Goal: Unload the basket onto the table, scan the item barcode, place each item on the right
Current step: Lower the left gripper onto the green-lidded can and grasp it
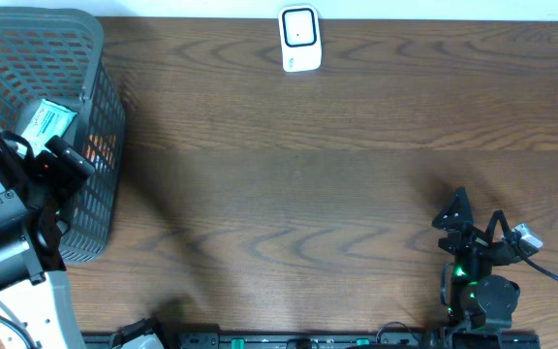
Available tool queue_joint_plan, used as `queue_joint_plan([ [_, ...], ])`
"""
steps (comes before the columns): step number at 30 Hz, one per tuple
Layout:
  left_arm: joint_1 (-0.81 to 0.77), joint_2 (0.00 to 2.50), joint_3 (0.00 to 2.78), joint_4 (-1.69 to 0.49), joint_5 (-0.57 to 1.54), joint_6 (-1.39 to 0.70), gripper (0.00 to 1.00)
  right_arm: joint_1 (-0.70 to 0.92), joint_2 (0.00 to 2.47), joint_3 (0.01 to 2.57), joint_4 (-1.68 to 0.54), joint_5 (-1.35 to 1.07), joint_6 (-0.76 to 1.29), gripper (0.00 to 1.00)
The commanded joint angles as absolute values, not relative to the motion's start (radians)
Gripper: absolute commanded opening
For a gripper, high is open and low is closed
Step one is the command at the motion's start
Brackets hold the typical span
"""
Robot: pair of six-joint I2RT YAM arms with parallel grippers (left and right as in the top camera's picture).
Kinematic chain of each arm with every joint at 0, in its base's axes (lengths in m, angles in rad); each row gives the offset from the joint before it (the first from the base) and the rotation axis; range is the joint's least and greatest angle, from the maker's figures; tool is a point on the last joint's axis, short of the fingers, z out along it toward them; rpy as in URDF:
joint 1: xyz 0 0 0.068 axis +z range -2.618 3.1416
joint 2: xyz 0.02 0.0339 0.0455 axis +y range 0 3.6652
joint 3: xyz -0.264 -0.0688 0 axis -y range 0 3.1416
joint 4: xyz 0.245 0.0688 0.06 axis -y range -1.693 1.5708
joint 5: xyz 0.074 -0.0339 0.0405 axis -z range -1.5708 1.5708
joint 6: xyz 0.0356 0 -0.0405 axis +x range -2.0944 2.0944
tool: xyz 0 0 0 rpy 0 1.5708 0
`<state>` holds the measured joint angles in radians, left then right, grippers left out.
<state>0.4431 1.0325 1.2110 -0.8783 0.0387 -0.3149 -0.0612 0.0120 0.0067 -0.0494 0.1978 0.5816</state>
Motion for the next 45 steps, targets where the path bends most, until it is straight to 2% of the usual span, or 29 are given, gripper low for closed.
queue_joint_plan([
  [1,0.451,1.038,1.266,-0.874,0.01,-0.319,0.98,-0.052,0.007,0.006,-0.053,0.2,0.587,0.99],
  [7,0.489,1.076,1.327,-0.869,-0.012,-0.316,0.97,-0.052,0.007,0.006,-0.053,0.2,0.587,0.99],
  [16,0.606,1.275,1.394,-0.878,-0.008,-0.33,0.98,-0.052,0.007,0.006,-0.053,0.2,0.587,0.99],
  [29,0.606,1.554,1.394,-0.892,0.045,-0.342,0.98,-0.052,0.007,0.006,-0.053,0.2,0.587,0.99],
  [45,0.606,1.616,1.391,-0.908,0.044,-0.331,0.98,-0.052,0.007,0.006,-0.053,0.2,0.587,0.99],
])
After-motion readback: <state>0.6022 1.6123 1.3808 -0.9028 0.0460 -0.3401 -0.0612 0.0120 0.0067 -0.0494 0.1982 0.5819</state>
